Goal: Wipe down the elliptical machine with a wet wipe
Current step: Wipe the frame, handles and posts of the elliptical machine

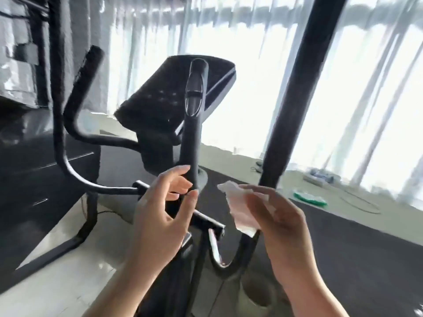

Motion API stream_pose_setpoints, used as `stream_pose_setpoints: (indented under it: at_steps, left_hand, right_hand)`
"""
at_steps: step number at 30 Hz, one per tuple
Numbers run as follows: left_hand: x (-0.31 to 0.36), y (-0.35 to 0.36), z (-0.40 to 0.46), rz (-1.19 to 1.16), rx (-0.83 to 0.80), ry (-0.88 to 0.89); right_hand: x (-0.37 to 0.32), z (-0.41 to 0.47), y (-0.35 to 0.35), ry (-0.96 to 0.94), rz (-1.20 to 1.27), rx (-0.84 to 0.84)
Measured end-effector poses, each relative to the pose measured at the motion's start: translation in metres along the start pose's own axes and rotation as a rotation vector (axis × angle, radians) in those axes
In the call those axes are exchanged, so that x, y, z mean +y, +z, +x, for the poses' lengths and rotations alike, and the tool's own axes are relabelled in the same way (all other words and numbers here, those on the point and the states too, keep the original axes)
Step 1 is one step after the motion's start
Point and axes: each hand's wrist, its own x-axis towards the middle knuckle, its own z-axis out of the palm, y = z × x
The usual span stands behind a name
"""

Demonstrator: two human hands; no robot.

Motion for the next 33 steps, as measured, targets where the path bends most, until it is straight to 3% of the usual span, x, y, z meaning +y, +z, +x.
stream_pose_setpoints:
  at_steps: [6,10,13,16,21,24,27,30,33]
  left_hand:
    - [0.028,0.033,0.098,0.041,0.060,0.448]
    - [0.032,0.040,0.149,0.055,0.099,0.490]
    - [0.035,0.038,0.178,0.100,0.166,0.459]
    - [0.039,0.037,0.204,0.076,0.158,0.442]
    - [0.021,0.052,0.211,0.081,0.068,0.428]
    - [0.011,0.061,0.202,0.204,0.039,0.541]
    - [0.017,0.063,0.212,0.263,0.105,0.689]
    - [0.021,0.068,0.231,0.275,0.140,0.670]
    - [0.018,0.078,0.237,0.290,0.108,0.618]
  right_hand:
    - [-0.079,0.111,-0.021,-0.850,-0.414,0.419]
    - [-0.137,0.182,-0.029,-1.161,-0.577,0.618]
    - [-0.168,0.216,-0.031,-1.328,-0.998,0.609]
    - [-0.160,0.223,-0.041,-1.145,-1.391,0.282]
    - [-0.111,0.170,-0.052,-0.819,-1.367,-0.128]
    - [-0.130,0.166,-0.045,-0.808,-1.582,-0.278]
    - [-0.182,0.194,-0.028,-0.955,-1.884,-0.232]
    - [-0.240,0.255,-0.025,-1.164,-2.085,-0.042]
    - [-0.277,0.298,-0.037,-0.937,-2.060,0.158]
